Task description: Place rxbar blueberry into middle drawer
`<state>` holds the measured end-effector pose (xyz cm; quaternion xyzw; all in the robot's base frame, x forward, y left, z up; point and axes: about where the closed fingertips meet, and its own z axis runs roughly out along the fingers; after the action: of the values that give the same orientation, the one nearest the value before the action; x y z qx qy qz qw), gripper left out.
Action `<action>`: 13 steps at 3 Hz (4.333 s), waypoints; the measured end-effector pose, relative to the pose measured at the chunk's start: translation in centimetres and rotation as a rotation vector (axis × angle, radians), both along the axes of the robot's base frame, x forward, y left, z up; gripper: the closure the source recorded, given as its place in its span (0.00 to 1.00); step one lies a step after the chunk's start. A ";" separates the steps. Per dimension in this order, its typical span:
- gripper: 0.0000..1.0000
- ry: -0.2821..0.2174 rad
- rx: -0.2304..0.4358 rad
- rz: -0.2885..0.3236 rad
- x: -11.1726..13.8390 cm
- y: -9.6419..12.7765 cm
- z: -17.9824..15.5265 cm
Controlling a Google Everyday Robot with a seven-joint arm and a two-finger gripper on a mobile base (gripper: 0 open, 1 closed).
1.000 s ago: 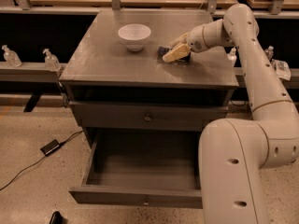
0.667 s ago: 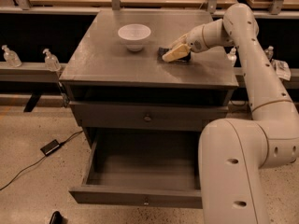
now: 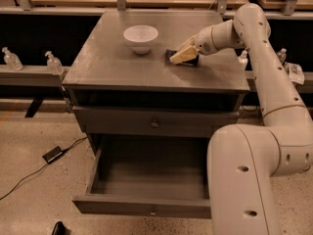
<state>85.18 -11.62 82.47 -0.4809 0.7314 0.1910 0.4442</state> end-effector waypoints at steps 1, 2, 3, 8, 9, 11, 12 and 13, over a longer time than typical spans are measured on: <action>1.00 0.000 0.000 0.000 0.0 0.0 0.0; 1.00 0.000 0.000 0.000 0.0 0.0 0.0; 1.00 0.000 0.001 0.001 0.0 0.0 0.0; 1.00 -0.227 0.040 0.065 -7.0 2.3 13.0; 1.00 -0.156 0.037 0.032 -8.9 -0.6 9.0; 1.00 -0.140 0.064 0.096 -13.1 0.1 6.8; 1.00 -0.230 0.088 0.098 -18.3 0.2 9.6; 1.00 -0.297 0.118 0.055 -23.8 0.3 10.6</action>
Offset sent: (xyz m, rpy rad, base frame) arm -0.0752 0.1010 0.1553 0.2846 -0.1846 0.2588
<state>61.40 -11.29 93.04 -0.4969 0.6317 0.1724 0.5695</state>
